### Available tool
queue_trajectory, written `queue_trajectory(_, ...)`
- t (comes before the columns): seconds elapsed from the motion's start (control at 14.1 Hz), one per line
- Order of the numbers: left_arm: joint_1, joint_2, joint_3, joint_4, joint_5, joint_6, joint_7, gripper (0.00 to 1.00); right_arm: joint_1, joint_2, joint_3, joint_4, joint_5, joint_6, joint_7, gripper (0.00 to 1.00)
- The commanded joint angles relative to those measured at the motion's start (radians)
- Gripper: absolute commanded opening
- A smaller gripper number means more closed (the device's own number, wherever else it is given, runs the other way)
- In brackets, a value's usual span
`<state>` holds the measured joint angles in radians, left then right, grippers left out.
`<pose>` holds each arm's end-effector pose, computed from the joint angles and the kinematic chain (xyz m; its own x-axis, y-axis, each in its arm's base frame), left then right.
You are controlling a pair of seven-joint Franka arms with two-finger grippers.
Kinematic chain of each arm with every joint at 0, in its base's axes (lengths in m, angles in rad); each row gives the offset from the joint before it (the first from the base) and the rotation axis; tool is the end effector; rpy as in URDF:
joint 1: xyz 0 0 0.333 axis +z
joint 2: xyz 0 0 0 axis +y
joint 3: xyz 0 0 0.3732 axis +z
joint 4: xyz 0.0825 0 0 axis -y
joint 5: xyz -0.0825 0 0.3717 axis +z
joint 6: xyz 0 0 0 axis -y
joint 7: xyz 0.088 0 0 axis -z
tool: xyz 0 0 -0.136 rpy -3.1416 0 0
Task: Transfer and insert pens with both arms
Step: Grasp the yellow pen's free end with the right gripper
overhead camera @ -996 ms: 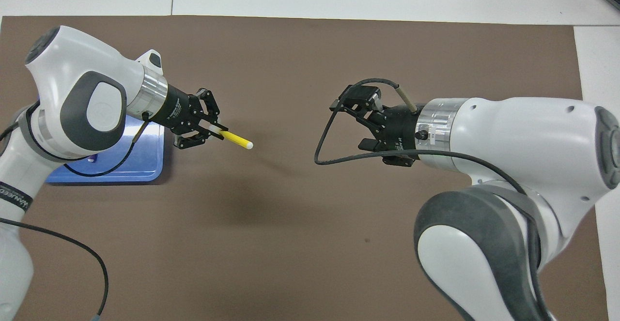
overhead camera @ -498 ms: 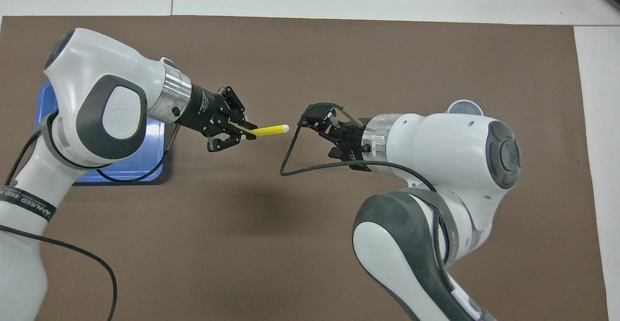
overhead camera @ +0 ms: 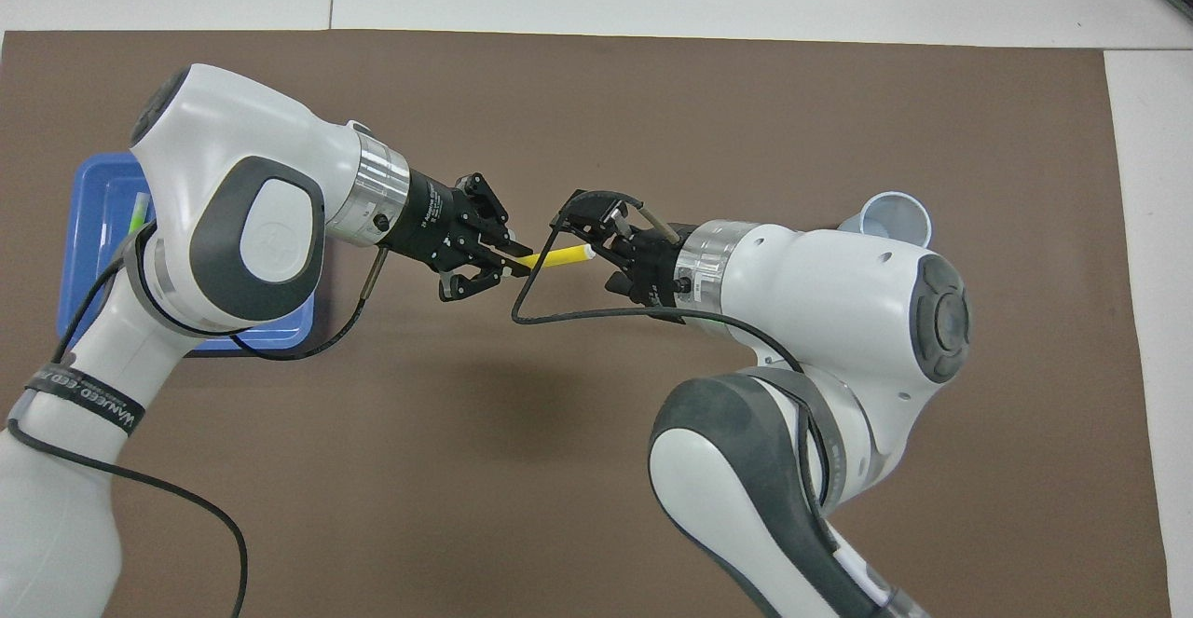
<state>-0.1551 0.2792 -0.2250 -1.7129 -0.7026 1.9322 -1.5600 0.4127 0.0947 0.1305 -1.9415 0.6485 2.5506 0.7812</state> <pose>0.5799 -0.2831 0.4799 0.0314 0.7688 -0.6388 0.9786 -0.1537 -0.1367 0.5401 0.3248 0.5295 0.7928 -0.5911 -0.1486 -0.5378 -0.5638 -0.6268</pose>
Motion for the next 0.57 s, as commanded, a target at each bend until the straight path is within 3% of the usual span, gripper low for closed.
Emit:
queue_trajectory(0.0,-0.009,-0.025,0.007,-0.019,-0.024,-0.015,-0.009,0.00,0.005,0.019,-0.002,0.003,0.028,0.030,-0.043,0.95)
queue_trajectory(0.21,-0.012,-0.029,0.007,-0.022,-0.026,-0.016,-0.008,0.00,0.005,0.019,-0.002,0.003,0.028,0.029,-0.036,0.80)
queue_trajectory(0.43,-0.014,-0.029,0.007,-0.022,-0.025,-0.013,-0.008,0.00,0.005,0.019,-0.002,0.004,0.028,0.030,-0.031,0.76)
queue_trajectory(0.5,-0.014,-0.029,0.007,-0.022,-0.025,-0.012,-0.008,0.00,0.005,0.019,-0.002,0.004,0.028,0.031,-0.030,0.67)
